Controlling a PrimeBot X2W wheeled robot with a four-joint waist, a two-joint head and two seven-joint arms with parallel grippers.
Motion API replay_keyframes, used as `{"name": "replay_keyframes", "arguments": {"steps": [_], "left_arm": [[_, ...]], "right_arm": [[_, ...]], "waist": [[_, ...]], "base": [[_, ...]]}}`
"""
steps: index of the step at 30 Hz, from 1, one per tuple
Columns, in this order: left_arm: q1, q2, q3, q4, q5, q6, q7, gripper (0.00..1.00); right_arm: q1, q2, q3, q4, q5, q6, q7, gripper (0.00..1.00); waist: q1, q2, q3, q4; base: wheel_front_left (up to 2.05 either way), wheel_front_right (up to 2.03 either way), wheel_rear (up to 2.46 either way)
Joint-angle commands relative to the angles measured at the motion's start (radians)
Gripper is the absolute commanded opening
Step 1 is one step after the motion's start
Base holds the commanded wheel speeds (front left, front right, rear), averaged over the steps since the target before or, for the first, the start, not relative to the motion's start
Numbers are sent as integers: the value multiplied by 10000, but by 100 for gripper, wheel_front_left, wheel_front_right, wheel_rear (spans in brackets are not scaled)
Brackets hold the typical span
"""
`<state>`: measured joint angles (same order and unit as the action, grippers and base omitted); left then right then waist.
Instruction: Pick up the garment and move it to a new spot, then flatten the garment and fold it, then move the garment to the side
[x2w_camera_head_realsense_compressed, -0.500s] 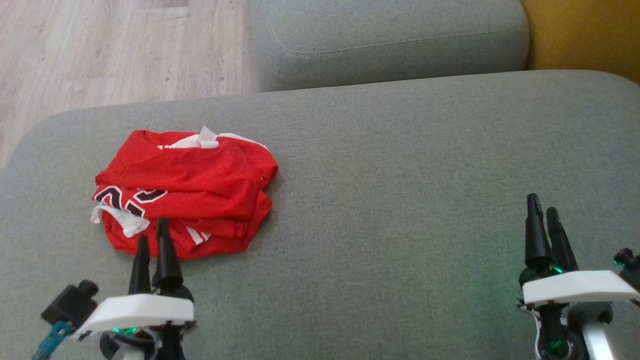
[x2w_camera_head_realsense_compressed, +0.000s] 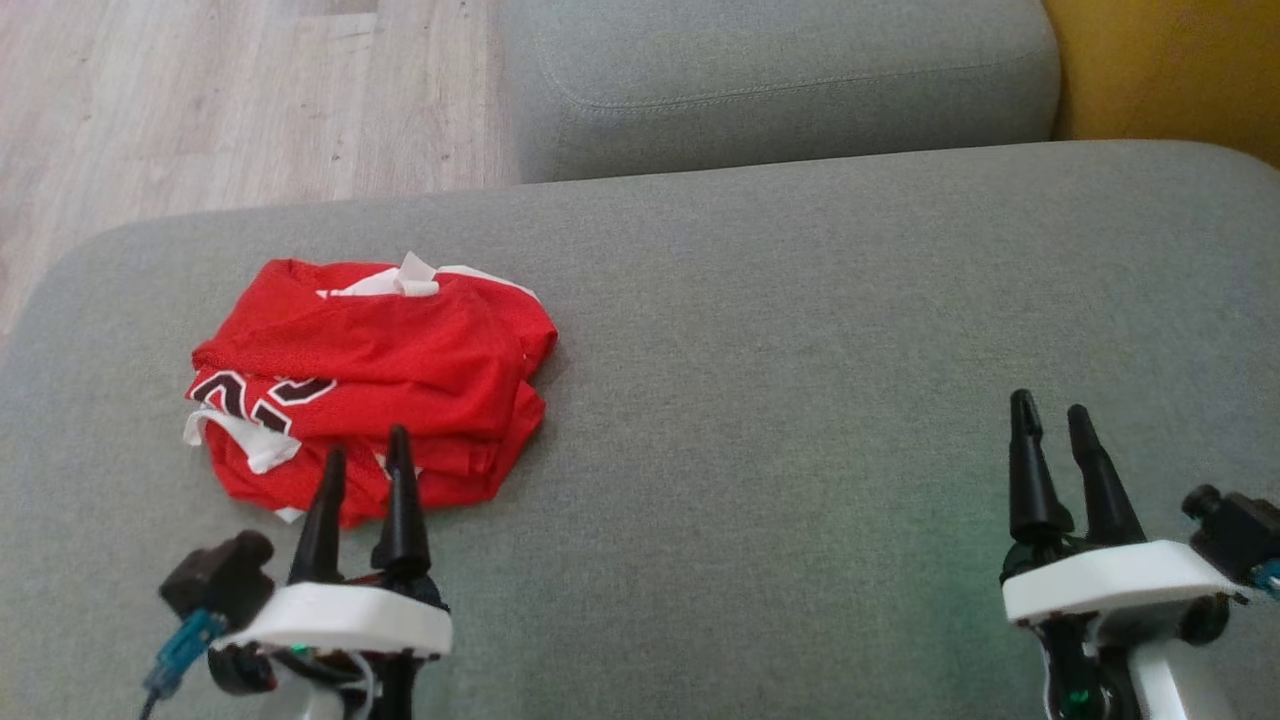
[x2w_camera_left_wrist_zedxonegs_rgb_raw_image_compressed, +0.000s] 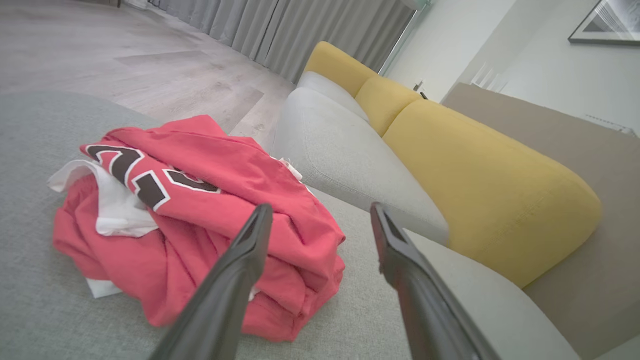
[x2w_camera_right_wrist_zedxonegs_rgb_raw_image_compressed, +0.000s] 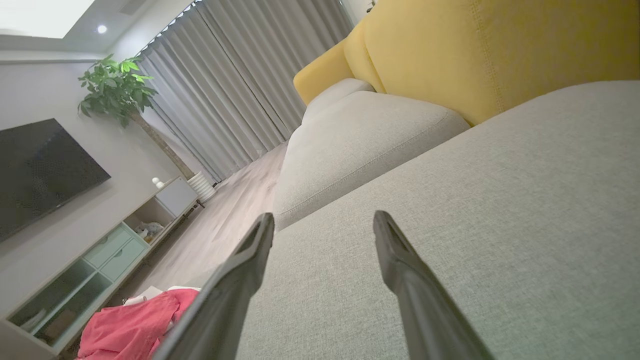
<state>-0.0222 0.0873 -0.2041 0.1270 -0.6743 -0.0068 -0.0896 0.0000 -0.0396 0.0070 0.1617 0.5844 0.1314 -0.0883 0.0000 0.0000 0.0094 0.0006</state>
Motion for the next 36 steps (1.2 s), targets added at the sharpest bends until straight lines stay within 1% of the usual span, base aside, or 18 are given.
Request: {"name": "replay_keyframes", "arguments": {"steps": [1,9,11,14,15,20,27,32,36], "left_arm": [[-634,207,-26,-295,445,118,-161,100],[-915,493,-709,-18,1606,498,-395,100],[-1045,623,-975,19,2103,711,-483,100],[-1163,757,-1244,30,2564,925,-571,100],[-1163,757,-1244,30,2564,925,-571,100],[-1359,1009,-1742,144,3349,1224,-718,100],[-1617,1223,-2350,526,4272,1549,-923,100],[-1731,1228,-2616,672,4669,1780,-1070,100],[-1708,1071,-2549,490,4422,1799,-1187,100]], "right_arm": [[-427,-75,230,-432,-478,-4,-165,100],[-433,-80,393,-544,-1642,-5,-400,100],[-436,-81,432,-598,-2077,-5,-489,100],[-437,-83,472,-646,-2528,-5,-578,100],[-437,-83,472,-646,-2528,-5,-578,100],[-439,-86,568,-727,-3290,-5,-725,100],[-397,-90,764,-781,-4351,-6,-932,100],[-393,-93,843,-847,-4918,-6,-1080,100],[-383,-95,868,-922,-4947,-6,-1198,100]], "waist": [[0,0,-1,9],[0,0,3,-9],[0,0,4,-14],[0,0,-3,-10],[0,0,-3,-10],[0,0,-18,6],[0,0,-28,52],[0,0,-26,64],[0,0,-9,59]], "base": [[0,0,0],[0,0,0],[0,0,0],[0,0,0],[0,0,0],[0,0,0],[0,0,0],[0,0,0],[0,0,0]]}}
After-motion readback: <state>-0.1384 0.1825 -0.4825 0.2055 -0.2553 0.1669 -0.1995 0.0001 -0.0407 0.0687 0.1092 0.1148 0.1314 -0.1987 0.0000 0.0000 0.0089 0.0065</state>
